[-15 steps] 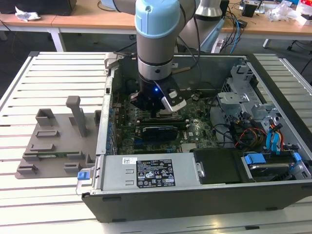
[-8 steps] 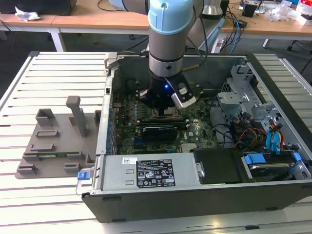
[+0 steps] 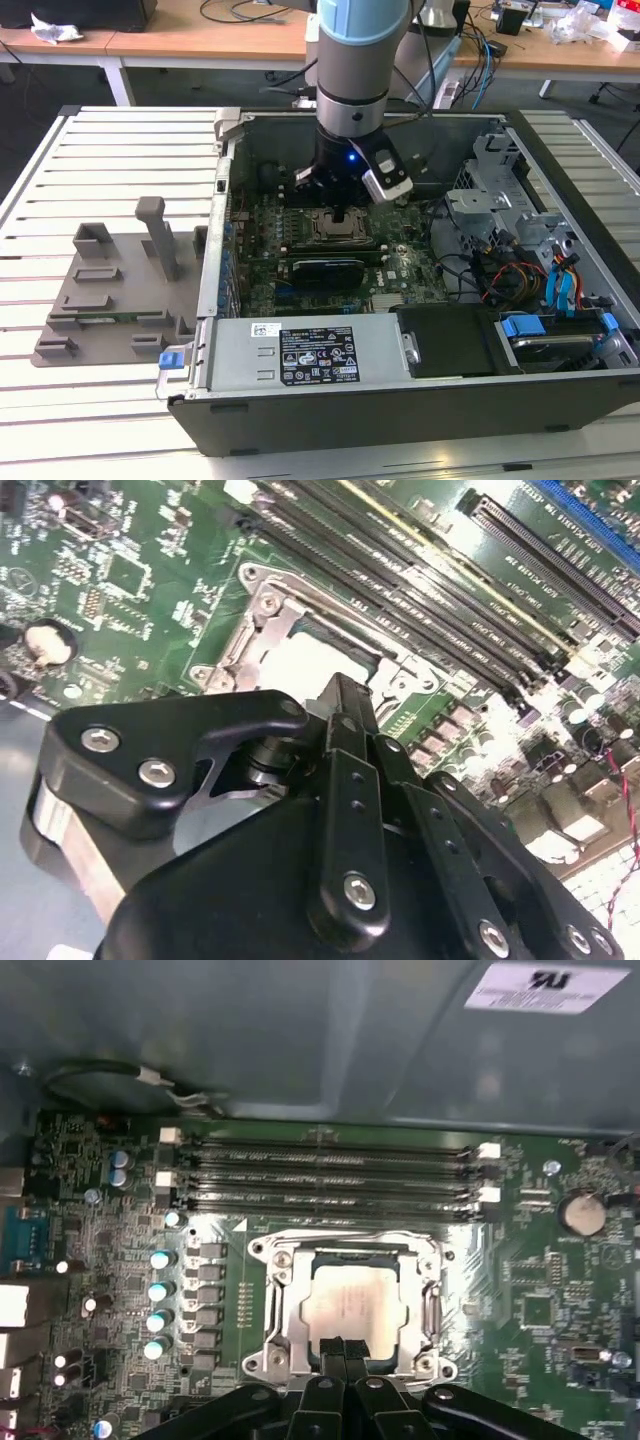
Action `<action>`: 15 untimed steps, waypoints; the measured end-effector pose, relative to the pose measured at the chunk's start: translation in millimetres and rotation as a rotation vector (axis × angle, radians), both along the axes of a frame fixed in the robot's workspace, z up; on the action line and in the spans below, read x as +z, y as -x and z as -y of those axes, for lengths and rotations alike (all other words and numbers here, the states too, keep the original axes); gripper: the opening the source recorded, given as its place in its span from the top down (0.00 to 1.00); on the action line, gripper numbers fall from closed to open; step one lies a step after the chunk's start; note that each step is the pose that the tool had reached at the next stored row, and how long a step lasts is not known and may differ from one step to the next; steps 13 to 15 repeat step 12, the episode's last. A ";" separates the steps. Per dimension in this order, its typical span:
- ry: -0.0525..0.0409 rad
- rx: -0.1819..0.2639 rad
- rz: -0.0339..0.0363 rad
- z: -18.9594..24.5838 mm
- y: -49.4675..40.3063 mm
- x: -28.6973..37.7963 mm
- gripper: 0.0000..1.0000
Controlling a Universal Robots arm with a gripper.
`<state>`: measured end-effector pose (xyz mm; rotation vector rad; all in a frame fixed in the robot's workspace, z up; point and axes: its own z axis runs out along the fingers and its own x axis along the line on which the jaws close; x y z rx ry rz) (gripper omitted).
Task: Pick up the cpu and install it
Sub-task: 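Install the second cpu locking lever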
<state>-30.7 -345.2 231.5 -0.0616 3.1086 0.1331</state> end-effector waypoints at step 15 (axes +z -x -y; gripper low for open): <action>0.0015 0.000 0.0001 -4.9 -4.0 14.6 0.89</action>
